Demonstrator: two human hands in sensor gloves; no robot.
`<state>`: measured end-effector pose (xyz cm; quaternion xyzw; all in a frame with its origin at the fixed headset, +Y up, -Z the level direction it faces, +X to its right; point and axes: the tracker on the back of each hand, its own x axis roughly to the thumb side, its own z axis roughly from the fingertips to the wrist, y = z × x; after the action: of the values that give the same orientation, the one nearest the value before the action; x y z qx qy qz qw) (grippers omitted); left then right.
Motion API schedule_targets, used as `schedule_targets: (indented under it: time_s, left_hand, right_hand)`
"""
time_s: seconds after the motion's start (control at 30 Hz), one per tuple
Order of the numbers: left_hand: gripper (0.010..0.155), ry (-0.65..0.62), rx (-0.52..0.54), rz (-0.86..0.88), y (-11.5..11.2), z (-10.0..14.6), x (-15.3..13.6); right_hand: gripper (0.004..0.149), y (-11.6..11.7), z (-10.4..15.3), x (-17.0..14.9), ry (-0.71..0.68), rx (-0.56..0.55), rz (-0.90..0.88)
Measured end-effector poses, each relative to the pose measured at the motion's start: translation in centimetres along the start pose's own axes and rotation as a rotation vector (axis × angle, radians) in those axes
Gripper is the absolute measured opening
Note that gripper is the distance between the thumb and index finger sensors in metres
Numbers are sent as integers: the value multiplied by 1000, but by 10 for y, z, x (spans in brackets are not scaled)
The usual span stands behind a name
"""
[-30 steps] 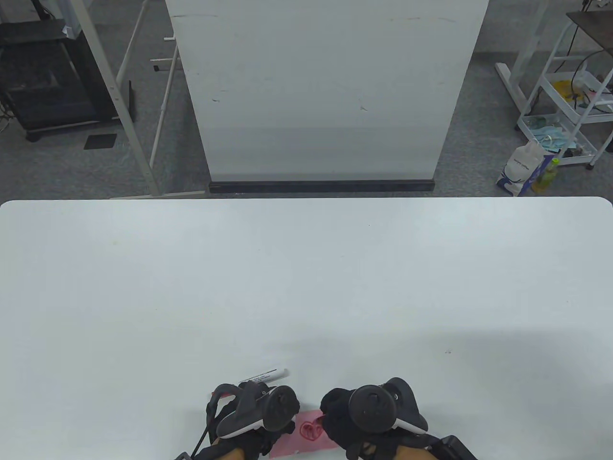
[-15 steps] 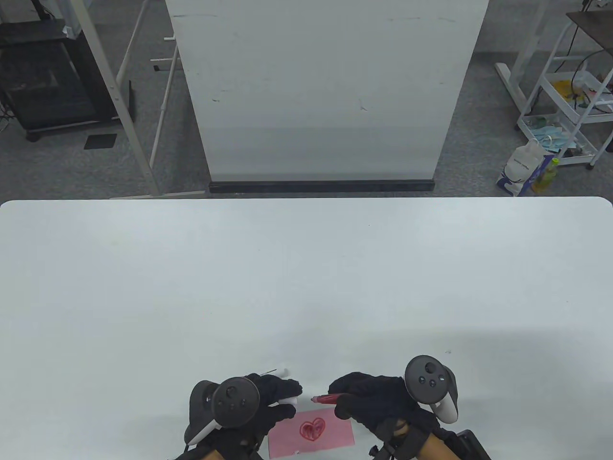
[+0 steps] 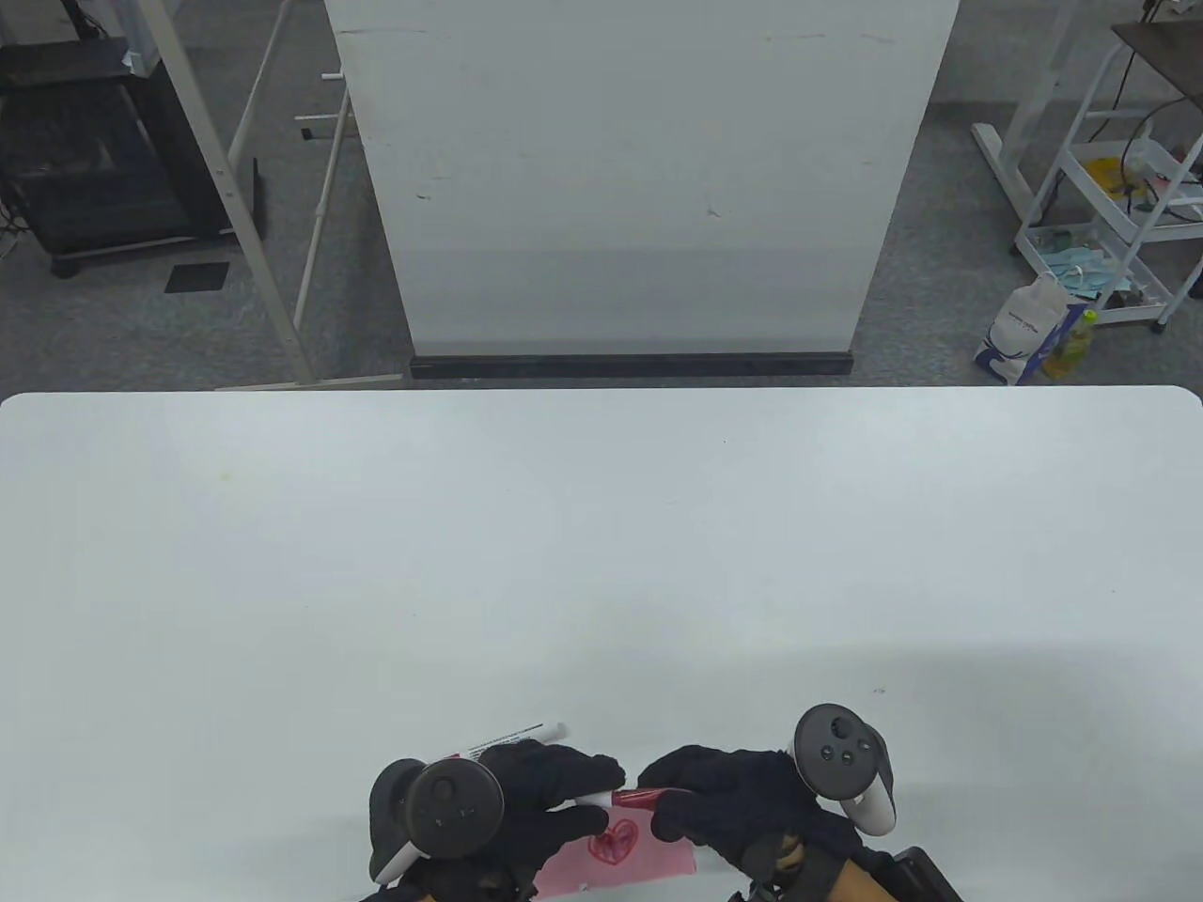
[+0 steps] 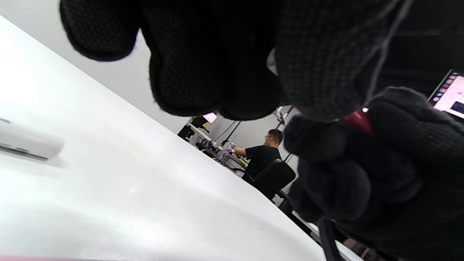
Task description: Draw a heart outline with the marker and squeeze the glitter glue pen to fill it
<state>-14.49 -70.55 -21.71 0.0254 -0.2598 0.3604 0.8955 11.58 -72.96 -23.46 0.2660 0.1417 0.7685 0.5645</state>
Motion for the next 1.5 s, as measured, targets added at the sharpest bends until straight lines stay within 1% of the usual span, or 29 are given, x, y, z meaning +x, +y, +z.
schedule_targets:
  time_s: [0.07, 0.17, 0.27, 0.4, 0.43, 0.53, 0.6, 0.67, 0.73, 0.8, 0.83, 0.87, 0.93, 0.97, 1.07, 1.1, 1.17, 1.23, 1.3, 1.33, 1.43, 1.5]
  left_hand:
    - [44, 0, 7, -10, 0, 1, 0]
    - [43, -22, 48, -16, 1, 2, -1]
    - [44, -27, 47, -32, 0, 2, -1]
    - [44, -23, 51, 61, -1, 1, -2]
    - [43, -22, 51, 60, -2, 1, -2]
    - [42, -39, 98, 14, -2, 4, 0]
    - [46, -47, 126, 16, -2, 5, 1]
    - [53, -45, 130, 34, -2, 5, 0]
    - [66, -38, 104, 35, -3, 4, -1]
    - [72, -1, 121, 10, -1, 5, -5]
    - [72, 35, 111, -3, -1, 5, -7]
    - [69, 71, 91, -22, -1, 5, -10]
    - [62, 114, 28, -38, -3, 4, -13]
    - [61, 134, 18, -24, -5, 4, -14]
    - [50, 119, -33, 60, -9, 1, -14]
    - [49, 116, -28, 53, -9, 1, -14]
    - [47, 87, 5, 25, -8, 1, -13]
    - [49, 62, 22, -13, -8, 1, -10]
    - [62, 59, 21, -40, -9, 2, -10]
    - [63, 61, 24, -34, -9, 2, -11]
    - [57, 82, -5, 20, -11, 1, -13]
    - [48, 92, -21, 22, -11, 0, -14]
  right_hand:
    - [35, 1, 0, -1, 7, 4, -17]
    - [36, 1, 0, -4, 18, -2, -21]
    - [37, -1, 0, -4, 24, -19, -19]
    - [38, -3, -2, -6, 32, -26, -14]
    - [38, -3, -2, -7, 34, -24, -15]
    - [38, -1, -1, -7, 43, -29, -11]
    - [39, -2, -1, -9, 48, -31, -19]
    - [39, -2, -1, -9, 49, -37, -25]
    - [39, -3, -1, -9, 45, -42, -10]
    - [39, -4, -1, -9, 43, -44, -6]
    - [39, -4, -1, -9, 43, -48, -12]
    - [39, -4, 0, -9, 42, -47, -16]
    - [39, -4, 1, -9, 42, -51, -16]
    - [39, -4, 0, -8, 40, -47, -12]
    - [39, -2, 1, -7, 38, -40, 7]
    - [39, -3, 1, -8, 40, -44, 8]
    - [39, -3, 2, -9, 45, -50, 9]
    - [39, -4, 1, -9, 47, -52, 10]
    - [39, -5, 1, -9, 48, -51, 6]
    - [39, -5, 1, -9, 46, -50, 12]
    - [39, -4, 1, -10, 50, -44, 10]
    - [40, -2, 1, -10, 55, -29, 23]
